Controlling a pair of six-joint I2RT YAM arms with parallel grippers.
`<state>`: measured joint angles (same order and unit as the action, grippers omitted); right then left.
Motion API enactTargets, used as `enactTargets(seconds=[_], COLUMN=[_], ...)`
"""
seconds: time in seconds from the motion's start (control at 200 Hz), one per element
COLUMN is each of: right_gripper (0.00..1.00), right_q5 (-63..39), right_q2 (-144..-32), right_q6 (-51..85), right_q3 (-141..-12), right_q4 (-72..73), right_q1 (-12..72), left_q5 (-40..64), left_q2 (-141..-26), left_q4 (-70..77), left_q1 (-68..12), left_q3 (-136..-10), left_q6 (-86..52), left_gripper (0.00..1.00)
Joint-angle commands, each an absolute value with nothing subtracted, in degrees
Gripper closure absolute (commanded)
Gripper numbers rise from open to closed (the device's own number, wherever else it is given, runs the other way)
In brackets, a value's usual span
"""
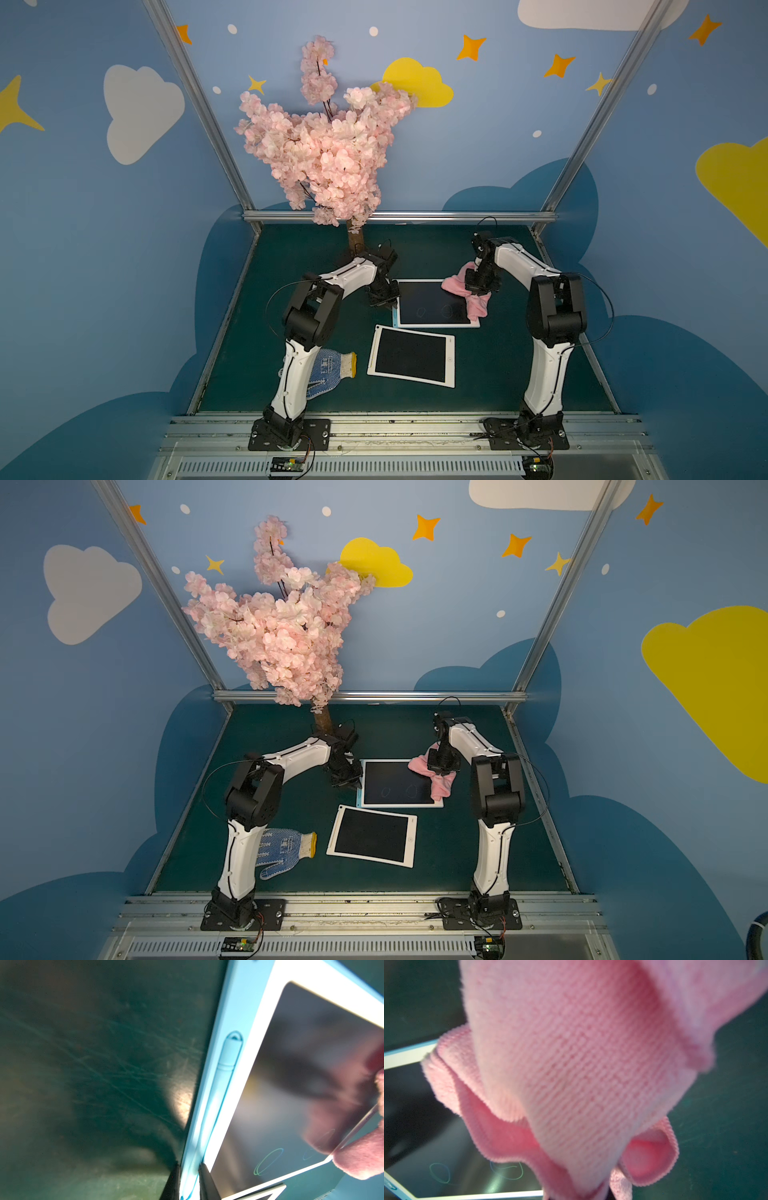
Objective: Wipe the drawing tablet
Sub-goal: Wipe the dirt from the drawing tablet.
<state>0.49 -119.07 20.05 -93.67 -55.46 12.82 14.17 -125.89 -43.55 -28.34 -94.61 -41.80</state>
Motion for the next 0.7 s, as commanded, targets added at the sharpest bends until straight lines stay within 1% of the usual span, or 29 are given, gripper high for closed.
enactTargets(seconds=[0.0,0.435,0.556,0.696], right_gripper=[1.0,1.0,1.0,1.0], right_q5=[1.1,1.4,1.2,1.0], right_q2=[-120.1,-125.8,-125.3,-121.7], right_q6=[19.3,20.3,19.9,19.3], right_q3=[-93.8,-93.0,-92.3,-93.4], right_q4=[-58.1,-59.5,-59.2,-58.9], right_q1=[12.9,13.1,13.3,13.2], left_q5=[10.3,10.1,10.1,10.2], left_q2=[-127.9,-127.9,-128.0,-128.1], left_q4=[-43.3,-43.6,-43.6,-43.6], left_q1=[-27.8,-27.7,-27.6,-27.6], left_q3=[-92.3,-92.7,-92.7,-92.9], left_q6=[-41.9,-41.7,-41.7,-41.8], left_gripper=[0.81,0.81,0.81,0.81])
